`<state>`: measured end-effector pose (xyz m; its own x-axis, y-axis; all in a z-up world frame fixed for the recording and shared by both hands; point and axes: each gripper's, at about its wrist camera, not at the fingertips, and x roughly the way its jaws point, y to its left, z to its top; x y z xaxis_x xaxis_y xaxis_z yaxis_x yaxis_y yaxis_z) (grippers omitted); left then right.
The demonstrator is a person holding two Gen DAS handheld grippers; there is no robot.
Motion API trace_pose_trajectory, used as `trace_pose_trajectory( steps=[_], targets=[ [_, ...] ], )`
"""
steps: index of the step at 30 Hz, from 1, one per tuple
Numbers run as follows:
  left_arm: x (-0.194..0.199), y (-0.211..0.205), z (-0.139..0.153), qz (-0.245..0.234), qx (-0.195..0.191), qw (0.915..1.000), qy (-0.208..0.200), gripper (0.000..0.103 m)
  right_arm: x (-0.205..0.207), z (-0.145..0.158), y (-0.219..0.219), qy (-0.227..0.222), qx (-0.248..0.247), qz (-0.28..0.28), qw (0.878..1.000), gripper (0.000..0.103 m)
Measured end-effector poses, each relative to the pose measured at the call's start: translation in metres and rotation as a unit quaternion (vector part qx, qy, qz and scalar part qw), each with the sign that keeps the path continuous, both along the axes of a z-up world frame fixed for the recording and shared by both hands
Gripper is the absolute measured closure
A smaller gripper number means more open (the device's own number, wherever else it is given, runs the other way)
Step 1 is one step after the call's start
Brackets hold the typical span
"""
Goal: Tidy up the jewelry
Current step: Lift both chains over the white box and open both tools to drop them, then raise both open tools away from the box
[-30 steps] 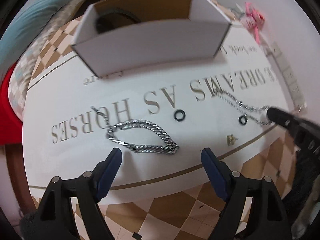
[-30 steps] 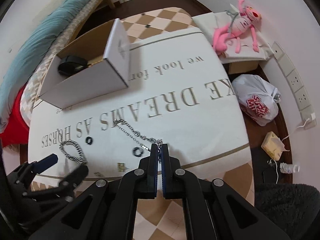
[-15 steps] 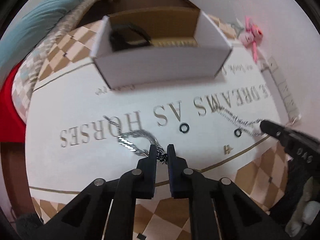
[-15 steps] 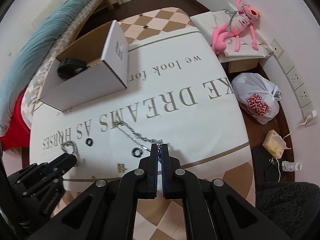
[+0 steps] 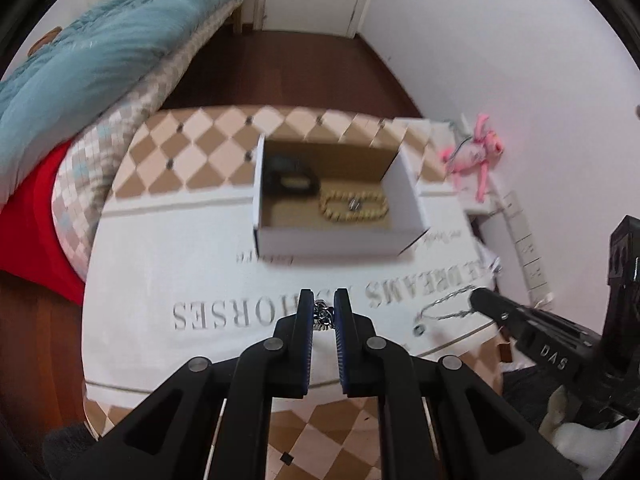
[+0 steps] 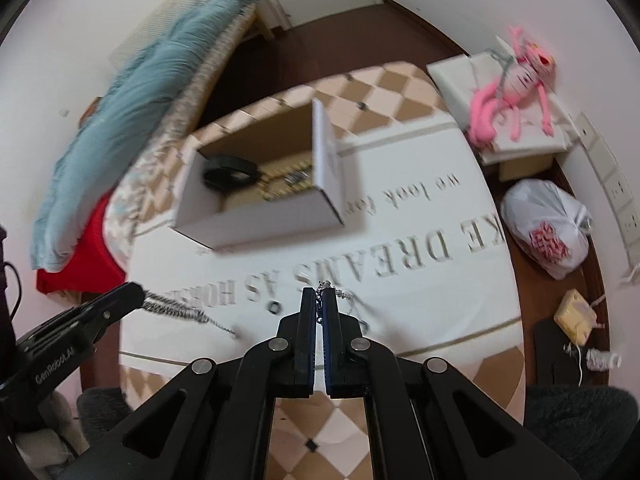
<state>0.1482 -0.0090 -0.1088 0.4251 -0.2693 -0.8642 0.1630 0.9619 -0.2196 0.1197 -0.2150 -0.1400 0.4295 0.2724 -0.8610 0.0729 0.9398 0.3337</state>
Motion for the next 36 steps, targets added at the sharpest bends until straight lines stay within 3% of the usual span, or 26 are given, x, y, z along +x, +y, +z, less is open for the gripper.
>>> trace_pose_trajectory(
  steps=[8, 12, 16, 23, 30, 32, 34, 36],
  targets=[
    [0.045, 0.003, 0.058, -0.003, -0.03, 0.9985, -0.046, 0.096, 0.038, 0.075, 0.016, -0.065, 0.012, 0.037, 0.997, 0.1],
    [0.079, 0.006, 0.057, -0.002, -0.033, 0.9988, -0.036, 0.096, 0.07, 0.087, 0.025, -0.073, -0.01, 0.049, 0.996, 0.1],
    [0.111, 0.007, 0.034, -0.004, -0.028, 0.9996, -0.002, 0.096, 0.109, 0.077, 0.032, -0.047, -0.026, 0.058, 0.997, 0.1],
    [0.137, 0.007, -0.014, -0.001, -0.023, 0.9975, 0.068, 0.095, 0.151, 0.034, 0.033, 0.023, -0.042, 0.07, 0.996, 0.1],
    [0.147, 0.005, -0.043, 0.026, 0.028, 0.9923, 0.118, 0.093, 0.168, -0.01, 0.032, 0.102, -0.053, 0.08, 0.99, 0.099],
    [0.149, 0.005, -0.044, 0.034, 0.045, 0.9914, 0.118, 0.084, 0.171, -0.02, 0.03, 0.12, -0.058, 0.078, 0.988, 0.095],
    [0.15, 0.005, -0.043, 0.039, 0.065, 0.9915, 0.106, 0.051, 0.171, -0.019, 0.028, 0.115, -0.065, 0.076, 0.988, 0.081],
    [0.149, 0.007, -0.04, 0.049, 0.09, 0.9909, 0.087, 0.033, 0.169, -0.016, 0.027, 0.107, -0.072, 0.075, 0.989, 0.054]
  ],
)
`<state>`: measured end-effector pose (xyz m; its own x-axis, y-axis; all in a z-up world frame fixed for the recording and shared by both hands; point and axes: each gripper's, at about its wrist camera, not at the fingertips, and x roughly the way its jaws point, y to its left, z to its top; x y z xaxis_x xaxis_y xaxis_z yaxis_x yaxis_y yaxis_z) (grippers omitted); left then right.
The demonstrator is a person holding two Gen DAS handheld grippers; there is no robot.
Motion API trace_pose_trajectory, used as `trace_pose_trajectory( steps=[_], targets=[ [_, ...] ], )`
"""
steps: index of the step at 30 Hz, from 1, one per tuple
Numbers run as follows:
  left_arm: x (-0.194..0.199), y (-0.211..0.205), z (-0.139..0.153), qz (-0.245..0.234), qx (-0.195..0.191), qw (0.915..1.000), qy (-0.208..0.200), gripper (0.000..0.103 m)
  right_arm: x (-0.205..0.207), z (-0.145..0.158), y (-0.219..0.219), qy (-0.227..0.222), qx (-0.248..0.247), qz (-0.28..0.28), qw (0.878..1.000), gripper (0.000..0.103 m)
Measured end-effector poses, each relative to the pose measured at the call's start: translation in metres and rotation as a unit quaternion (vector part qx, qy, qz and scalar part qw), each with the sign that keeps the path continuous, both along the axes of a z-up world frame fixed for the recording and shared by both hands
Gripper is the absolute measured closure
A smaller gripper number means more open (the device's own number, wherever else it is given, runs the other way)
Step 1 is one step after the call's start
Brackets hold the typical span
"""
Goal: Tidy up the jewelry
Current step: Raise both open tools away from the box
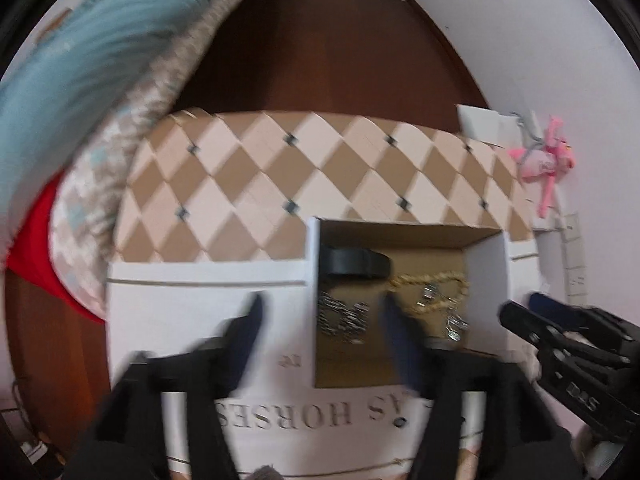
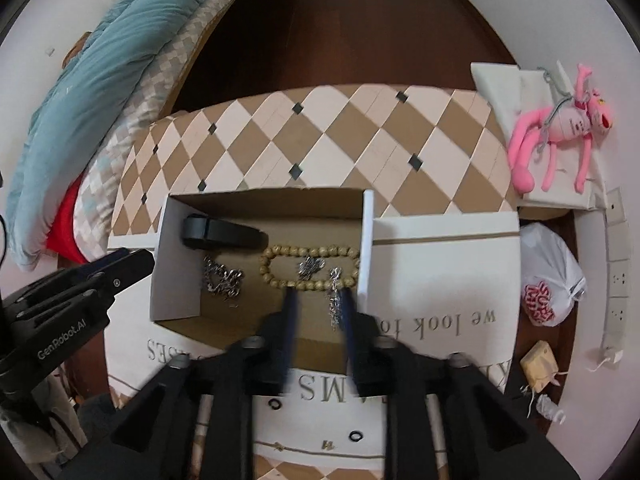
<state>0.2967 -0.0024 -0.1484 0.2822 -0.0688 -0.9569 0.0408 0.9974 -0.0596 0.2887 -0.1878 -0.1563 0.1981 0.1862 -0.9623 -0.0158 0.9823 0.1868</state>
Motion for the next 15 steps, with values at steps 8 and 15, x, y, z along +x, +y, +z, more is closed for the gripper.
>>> trace_pose_trajectory(
  steps=[8, 15],
  targets=[
    [-0.013, 0.013, -0.016, 0.02, 0.026, 0.9993, -0.017, 0.001, -0.011, 0.004, 0.003, -0.038, -0.088, 0.0, 0.995, 0.004],
    [-0.034, 0.011, -0.031, 0.017, 0.052, 0.9983, -0.019, 0.001, -0.026, -0.014, 0.008, -0.044, -0.115, -0.006, 0.992, 0.0]
  ],
)
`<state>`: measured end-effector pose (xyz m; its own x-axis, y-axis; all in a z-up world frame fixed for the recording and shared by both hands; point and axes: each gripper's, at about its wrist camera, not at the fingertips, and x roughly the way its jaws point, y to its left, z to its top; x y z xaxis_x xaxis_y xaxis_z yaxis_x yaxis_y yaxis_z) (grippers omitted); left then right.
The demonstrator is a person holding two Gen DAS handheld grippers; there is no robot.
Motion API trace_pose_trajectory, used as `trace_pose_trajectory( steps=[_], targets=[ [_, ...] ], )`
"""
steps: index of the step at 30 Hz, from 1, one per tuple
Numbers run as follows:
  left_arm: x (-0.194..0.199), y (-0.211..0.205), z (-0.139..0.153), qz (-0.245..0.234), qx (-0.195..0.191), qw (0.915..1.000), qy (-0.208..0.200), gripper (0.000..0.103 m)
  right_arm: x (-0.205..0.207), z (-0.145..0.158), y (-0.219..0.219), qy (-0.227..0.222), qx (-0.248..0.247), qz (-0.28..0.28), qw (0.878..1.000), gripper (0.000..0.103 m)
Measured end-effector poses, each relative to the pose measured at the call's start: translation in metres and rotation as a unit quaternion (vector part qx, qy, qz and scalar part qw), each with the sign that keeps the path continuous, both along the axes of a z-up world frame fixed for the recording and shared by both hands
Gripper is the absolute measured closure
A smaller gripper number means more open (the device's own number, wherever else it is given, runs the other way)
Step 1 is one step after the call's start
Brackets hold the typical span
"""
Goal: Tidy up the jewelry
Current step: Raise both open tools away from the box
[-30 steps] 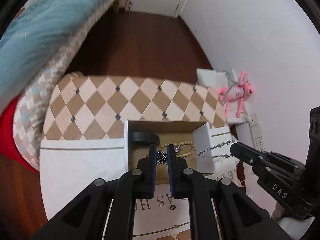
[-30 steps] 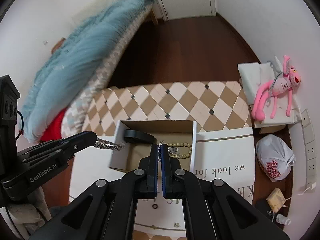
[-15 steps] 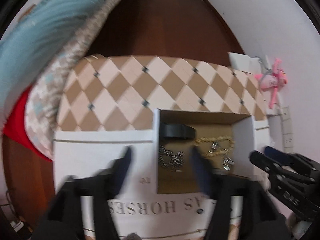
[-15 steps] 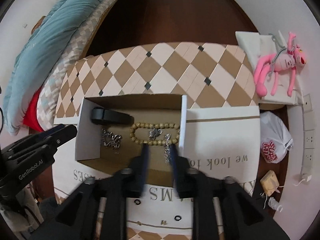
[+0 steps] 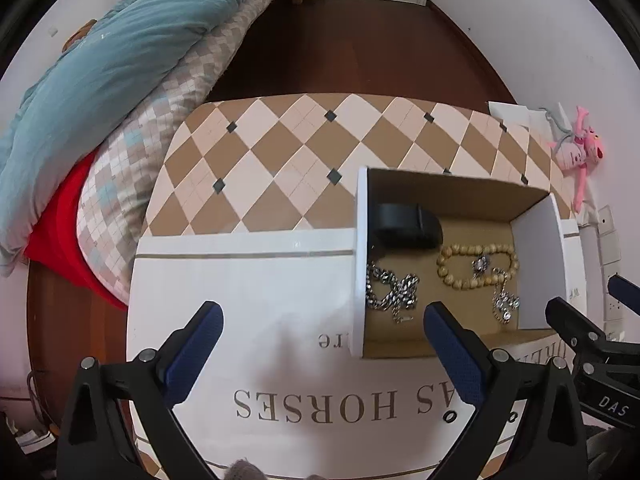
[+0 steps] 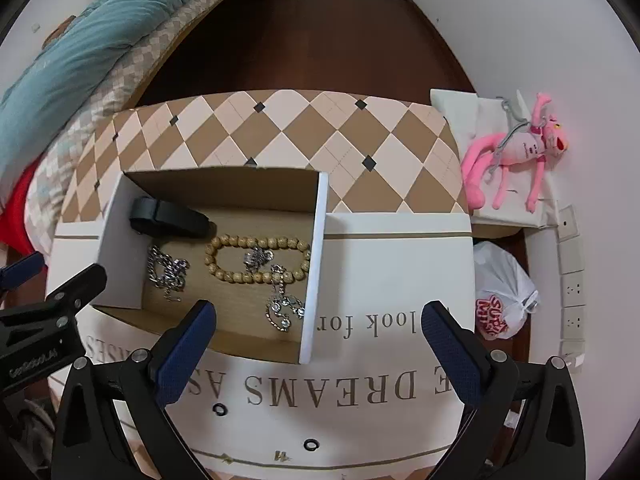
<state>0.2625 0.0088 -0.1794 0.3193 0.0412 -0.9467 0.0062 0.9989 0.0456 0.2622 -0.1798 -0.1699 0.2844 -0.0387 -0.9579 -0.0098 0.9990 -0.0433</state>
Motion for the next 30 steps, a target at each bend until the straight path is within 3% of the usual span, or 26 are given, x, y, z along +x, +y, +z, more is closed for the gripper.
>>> trace_pose_trajectory(
  steps=[7, 16, 21, 25, 30],
  targets=[
    [-0.012, 0.0, 0.012, 0.002, 0.001, 0.9999, -0.012, 0.001, -0.013, 0.01, 0.002, -0.025, -0.008, -0.011, 1.0, 0.0],
    [-0.039, 0.004, 0.06, 0.007, -0.015, 0.9982, -0.057, 0.001, -0.045, 0.069, 0.004, -0.089, 0.005, -0.013, 0.996, 0.0],
    [-0.063, 0.006, 0.09, 0.012, -0.001, 0.9954, -0.095, 0.001, -0.07, 0.095, 0.002, -0.112, 0.024, -0.017, 0.993, 0.0],
    [-0.089, 0.005, 0.091, 0.021, 0.009, 0.9942, -0.105, 0.001, -0.092, 0.089, -0.005, -0.106, 0.038, -0.02, 0.993, 0.0],
    [-0.118, -0.004, 0.049, 0.019, 0.025, 0.9968, -0.073, 0.001, -0.121, 0.042, -0.022, -0.074, 0.045, -0.036, 0.996, 0.0]
  ],
)
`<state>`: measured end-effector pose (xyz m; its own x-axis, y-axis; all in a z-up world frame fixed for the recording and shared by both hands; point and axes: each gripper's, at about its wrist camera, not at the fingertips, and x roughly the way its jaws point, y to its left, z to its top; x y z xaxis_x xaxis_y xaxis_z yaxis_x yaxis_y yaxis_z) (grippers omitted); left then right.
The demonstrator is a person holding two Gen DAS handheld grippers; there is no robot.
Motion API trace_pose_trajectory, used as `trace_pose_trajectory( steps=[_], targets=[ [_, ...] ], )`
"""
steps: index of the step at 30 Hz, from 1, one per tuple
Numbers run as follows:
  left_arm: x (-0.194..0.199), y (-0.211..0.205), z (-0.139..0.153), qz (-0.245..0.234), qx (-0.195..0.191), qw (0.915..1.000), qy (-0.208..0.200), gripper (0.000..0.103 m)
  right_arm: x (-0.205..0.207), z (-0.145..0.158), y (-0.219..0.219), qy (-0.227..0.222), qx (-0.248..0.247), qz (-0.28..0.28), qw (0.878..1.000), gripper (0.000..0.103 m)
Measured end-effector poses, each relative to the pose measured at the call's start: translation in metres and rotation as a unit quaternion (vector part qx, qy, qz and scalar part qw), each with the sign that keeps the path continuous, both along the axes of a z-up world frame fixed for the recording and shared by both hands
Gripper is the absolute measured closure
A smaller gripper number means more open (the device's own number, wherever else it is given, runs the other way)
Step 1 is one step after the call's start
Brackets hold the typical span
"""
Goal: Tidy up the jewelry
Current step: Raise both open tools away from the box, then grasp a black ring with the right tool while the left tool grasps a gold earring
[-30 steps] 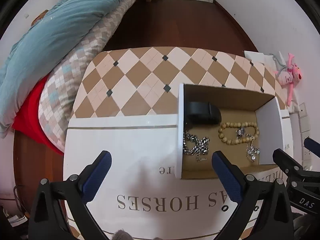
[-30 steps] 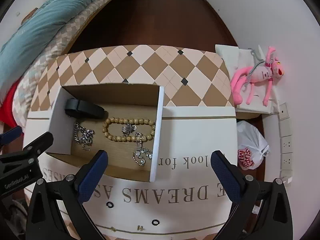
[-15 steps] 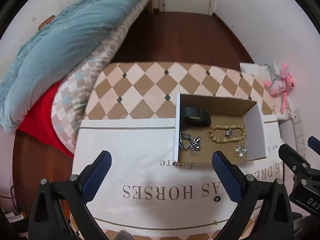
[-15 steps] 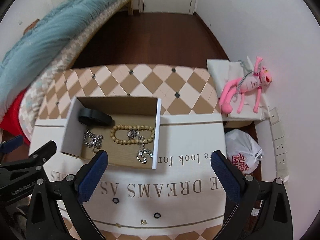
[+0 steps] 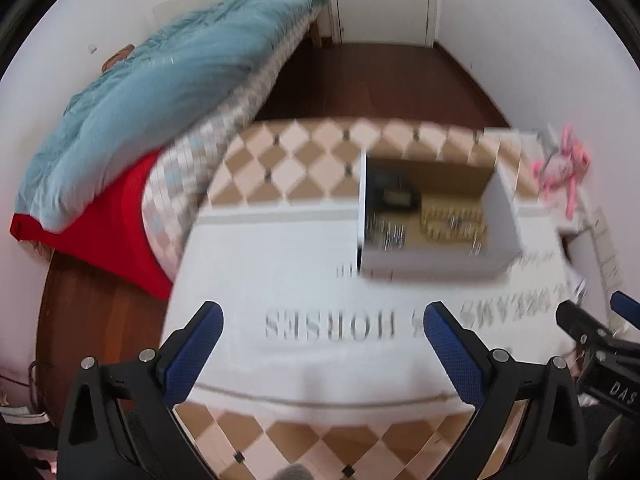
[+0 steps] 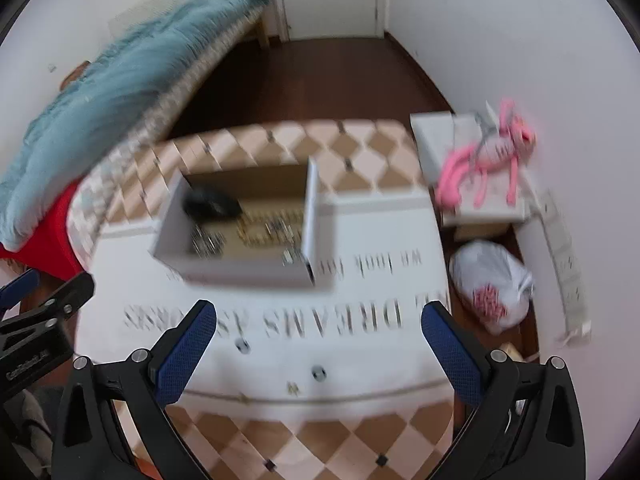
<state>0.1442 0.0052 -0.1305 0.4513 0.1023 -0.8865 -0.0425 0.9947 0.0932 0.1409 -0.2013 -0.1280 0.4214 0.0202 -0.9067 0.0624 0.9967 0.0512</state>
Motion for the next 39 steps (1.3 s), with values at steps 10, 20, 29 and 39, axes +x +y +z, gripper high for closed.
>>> trace_pose_trajectory(
  steps=[10, 20, 29, 39],
  targets=[
    [-0.023, -0.021, -0.097, -0.004, -0.001, 0.9953, 0.097, 0.003, -0.017, -0.105, -0.005, 0.076, 0.036, 0.0, 0.996, 0.052],
    [-0.03, -0.03, -0.102, -0.02, -0.005, 0.9949, 0.098, 0.004, -0.027, -0.112, 0.019, 0.056, -0.013, 0.036, 0.998, 0.09],
    [-0.046, -0.071, -0.107, -0.076, -0.029, 0.9906, 0.11, 0.004, -0.052, -0.096, -0.023, 0.045, 0.025, -0.017, 0.999, 0.09],
    [-0.041, -0.096, -0.11, -0.119, -0.027, 0.9876, 0.1, 0.038, -0.055, -0.102, -0.042, 0.05, 0.033, -0.038, 0.997, 0.09]
  ],
)
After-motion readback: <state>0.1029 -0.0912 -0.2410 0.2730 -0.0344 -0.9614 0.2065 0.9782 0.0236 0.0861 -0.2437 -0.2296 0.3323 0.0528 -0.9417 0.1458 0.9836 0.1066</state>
